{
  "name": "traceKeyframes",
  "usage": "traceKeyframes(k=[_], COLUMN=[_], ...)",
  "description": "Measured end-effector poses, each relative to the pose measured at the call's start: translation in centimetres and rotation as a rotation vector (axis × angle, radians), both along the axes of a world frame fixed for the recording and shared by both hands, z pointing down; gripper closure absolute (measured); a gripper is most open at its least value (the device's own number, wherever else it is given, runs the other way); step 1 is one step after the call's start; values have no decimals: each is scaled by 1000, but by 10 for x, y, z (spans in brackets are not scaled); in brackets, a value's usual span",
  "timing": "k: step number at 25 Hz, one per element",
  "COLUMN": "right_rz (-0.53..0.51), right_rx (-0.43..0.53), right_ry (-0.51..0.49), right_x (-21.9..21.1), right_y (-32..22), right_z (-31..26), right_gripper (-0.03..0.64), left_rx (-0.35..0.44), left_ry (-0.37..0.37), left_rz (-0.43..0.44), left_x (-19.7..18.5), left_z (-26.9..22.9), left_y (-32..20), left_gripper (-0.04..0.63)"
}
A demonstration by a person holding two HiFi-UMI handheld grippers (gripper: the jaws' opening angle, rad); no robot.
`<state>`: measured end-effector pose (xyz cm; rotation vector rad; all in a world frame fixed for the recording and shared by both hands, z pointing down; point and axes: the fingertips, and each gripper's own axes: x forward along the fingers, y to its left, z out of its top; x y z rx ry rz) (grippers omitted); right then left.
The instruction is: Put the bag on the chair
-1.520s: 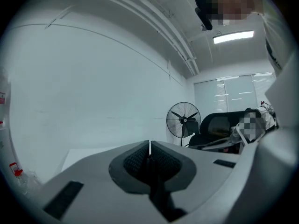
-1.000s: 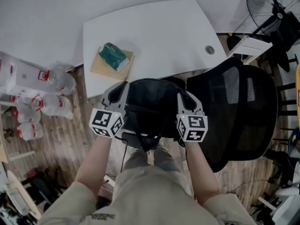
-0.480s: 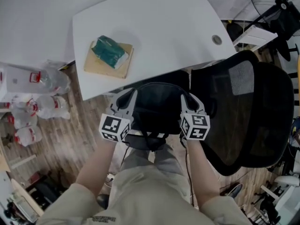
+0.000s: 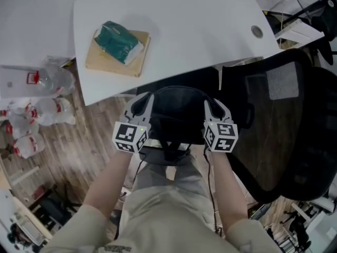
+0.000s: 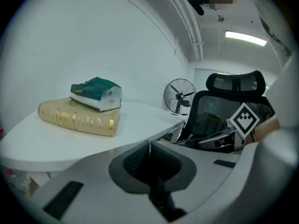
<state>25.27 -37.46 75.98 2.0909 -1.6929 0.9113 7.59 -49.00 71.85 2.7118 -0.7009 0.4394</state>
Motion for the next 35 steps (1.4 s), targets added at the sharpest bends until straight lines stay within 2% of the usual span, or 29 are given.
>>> traceKeyframes(k=[6,13,18,25,29,32,35], right_rz=[-21,-11,2,-5,4,25,33], right_rx=[-37,-94,-128,-231,-263,-259,-213], right_ry=[-15,-43,-60,-98,-87,-95,-91], right_x=[-10,-21,-23,-18,-18,-21,-24], right_y=[6,15,15,24,33,38,37], right_z=[33,69,84,93,86,70,41], right_gripper=[514,509,504,476,432,414,420], left_rx=[-60,-94,-130,-174,-158,-134,-105], left_ry=[-27,-98,-134,-135,-171,-174,-152], left_rz=[-34,-7,-24,-34,-21,-26,17], left_x=[-11,-21,-22,-20,-25,-35,-36], left_z=[44,86,103,100,94,79,54], left_y=[2,10,8,12,15,16,21], left_gripper=[566,566,566,561,554,554,554])
